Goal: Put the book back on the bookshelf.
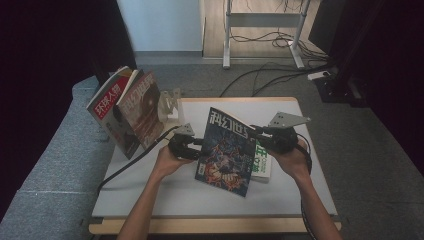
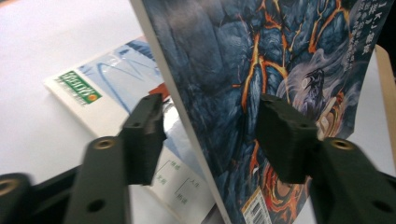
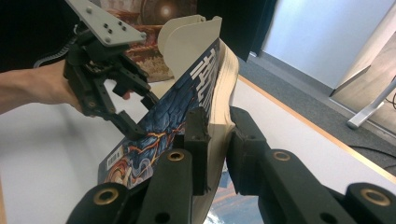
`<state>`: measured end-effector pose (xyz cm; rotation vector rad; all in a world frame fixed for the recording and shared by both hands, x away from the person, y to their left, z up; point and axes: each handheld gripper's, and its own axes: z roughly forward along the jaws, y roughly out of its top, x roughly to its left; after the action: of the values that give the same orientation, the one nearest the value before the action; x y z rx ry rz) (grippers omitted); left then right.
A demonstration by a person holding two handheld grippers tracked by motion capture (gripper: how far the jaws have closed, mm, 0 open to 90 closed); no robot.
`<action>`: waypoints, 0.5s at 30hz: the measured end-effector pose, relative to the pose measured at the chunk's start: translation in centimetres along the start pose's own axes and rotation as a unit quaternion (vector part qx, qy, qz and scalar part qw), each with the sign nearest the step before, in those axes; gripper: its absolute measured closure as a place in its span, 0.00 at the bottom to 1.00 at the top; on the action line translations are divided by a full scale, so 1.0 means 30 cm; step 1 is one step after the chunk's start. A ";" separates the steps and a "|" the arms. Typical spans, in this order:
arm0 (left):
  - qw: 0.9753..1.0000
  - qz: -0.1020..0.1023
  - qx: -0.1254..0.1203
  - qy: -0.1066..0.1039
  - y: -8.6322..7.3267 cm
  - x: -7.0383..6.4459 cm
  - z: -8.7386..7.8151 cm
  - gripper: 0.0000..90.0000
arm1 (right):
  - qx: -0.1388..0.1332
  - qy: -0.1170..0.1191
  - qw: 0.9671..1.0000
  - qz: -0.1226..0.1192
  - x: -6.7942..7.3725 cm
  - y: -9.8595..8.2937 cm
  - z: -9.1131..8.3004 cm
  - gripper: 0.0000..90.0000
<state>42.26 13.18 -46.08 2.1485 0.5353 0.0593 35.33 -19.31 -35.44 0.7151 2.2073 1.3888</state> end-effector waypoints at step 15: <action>0.999 0.011 -0.020 -0.040 -0.019 -0.024 -0.087 0.88 | -0.006 -0.002 1.000 0.005 -0.011 0.002 -0.010 0.87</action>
<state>40.81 15.17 -44.85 2.1075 0.4606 -0.0034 35.41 -19.70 -35.23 0.7255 2.1927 1.4046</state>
